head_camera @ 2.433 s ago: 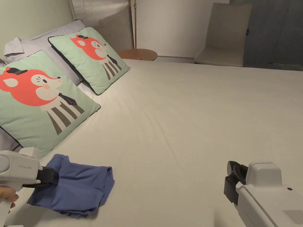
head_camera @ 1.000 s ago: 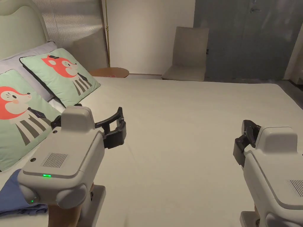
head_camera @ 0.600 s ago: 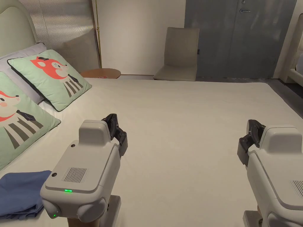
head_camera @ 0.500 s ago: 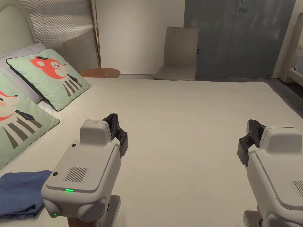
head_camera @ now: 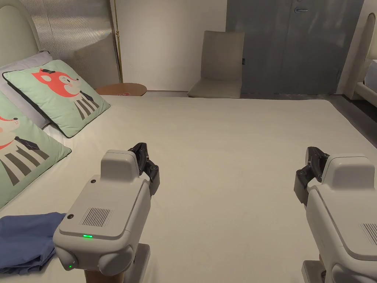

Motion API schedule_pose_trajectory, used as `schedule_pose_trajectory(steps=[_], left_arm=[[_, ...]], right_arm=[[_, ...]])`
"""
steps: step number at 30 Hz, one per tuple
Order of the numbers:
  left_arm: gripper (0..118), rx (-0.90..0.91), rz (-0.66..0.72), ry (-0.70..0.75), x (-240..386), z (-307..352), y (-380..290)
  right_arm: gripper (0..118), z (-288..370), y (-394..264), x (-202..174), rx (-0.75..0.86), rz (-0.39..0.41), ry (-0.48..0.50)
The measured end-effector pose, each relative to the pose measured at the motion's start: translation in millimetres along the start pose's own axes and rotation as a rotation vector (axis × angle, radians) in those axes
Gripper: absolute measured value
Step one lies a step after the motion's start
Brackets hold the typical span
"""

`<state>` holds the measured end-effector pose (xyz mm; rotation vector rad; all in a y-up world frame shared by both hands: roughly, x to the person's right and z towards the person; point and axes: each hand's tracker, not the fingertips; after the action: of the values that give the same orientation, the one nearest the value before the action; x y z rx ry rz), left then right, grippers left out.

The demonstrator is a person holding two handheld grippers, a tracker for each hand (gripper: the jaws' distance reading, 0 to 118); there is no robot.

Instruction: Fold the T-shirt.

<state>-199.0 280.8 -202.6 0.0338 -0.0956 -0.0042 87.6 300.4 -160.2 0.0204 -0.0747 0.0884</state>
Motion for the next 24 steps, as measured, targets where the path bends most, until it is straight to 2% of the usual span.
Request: schedule_pose_trajectory(steps=[20,21,22,23,24], left_arm=[[2,-0.018,-0.012,-0.02,7.4,-1.6,-5.0],[9,-0.016,-0.012,-0.018,8.0,-0.6,-4.1],[30,-0.012,-0.01,-0.014,8.3,0.0,-3.8],[50,-0.012,-0.008,-0.015,8.3,0.3,-3.5],[63,-0.014,-0.006,-0.017,8.3,0.2,-3.4]], right_arm=[[1,-2.3,-2.4,3.1,-0.003,0.007,-0.01],[1,-2.4,-2.3,3.5,-0.003,0.006,-0.011],[3,-2.1,-2.4,3.6,-0.004,0.006,-0.013],[12,-1.7,-2.6,3.7,-0.004,0.006,-0.015],[21,-1.7,-2.8,4.0,-0.004,0.007,-0.018]])
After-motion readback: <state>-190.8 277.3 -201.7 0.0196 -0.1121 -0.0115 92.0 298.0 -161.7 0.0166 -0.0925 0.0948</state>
